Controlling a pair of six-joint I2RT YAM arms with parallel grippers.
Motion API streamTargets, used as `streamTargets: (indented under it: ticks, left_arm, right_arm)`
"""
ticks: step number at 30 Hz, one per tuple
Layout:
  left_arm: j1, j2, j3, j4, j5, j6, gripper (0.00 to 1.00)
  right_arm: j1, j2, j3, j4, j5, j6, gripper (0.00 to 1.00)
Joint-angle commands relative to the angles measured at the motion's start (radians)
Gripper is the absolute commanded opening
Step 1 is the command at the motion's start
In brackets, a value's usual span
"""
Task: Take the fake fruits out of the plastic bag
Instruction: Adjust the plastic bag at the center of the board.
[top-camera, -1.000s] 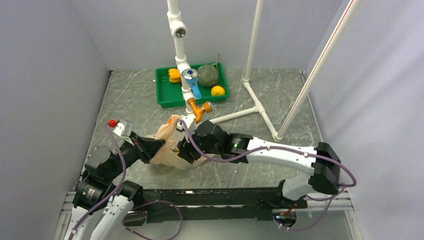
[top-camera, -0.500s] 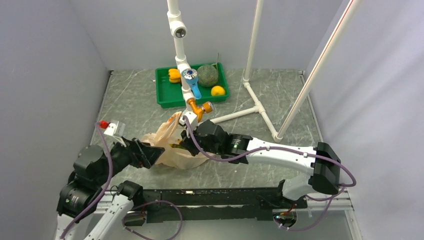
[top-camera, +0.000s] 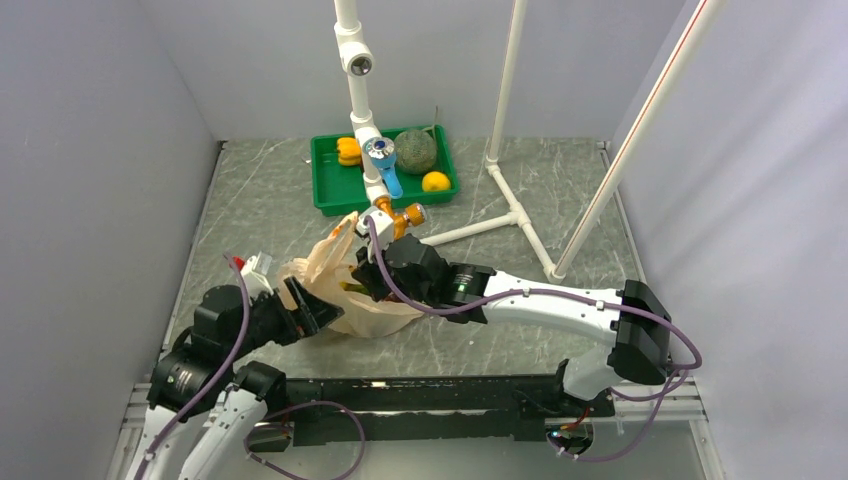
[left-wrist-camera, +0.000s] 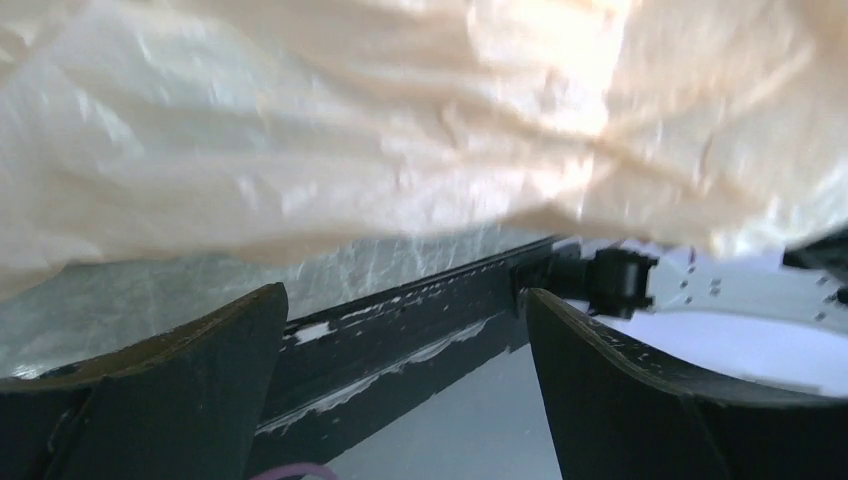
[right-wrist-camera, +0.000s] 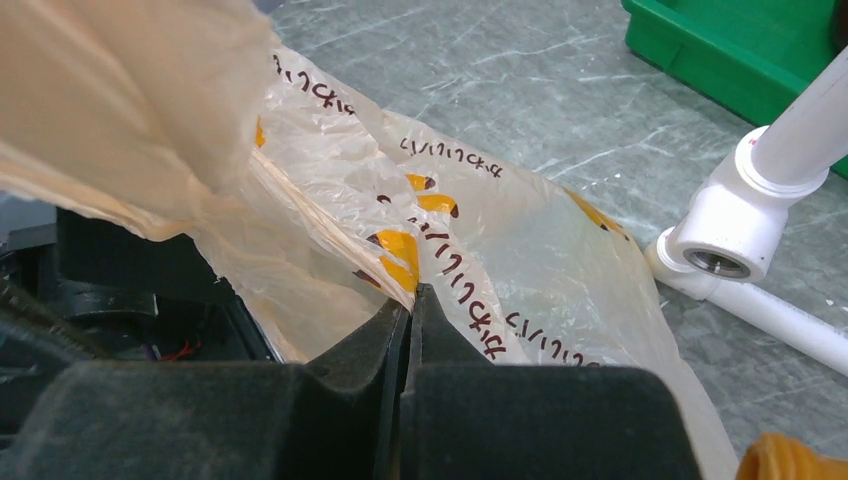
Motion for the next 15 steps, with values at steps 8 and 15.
streamTargets:
  ticks: [8,15]
  left_arm:
    - [-0.095,0.202,0.057,0.108,-0.320,-0.285,0.99]
    - [-0.305,0.361,0.143,0.155,-0.558,-0.399,1.00]
  right_arm:
    - [0.004,-0.035,-0.009,0.059,-0.007,0.020,0.00]
    - [0.006,-0.007,0.012,0.046,0.003,0.004,0.00]
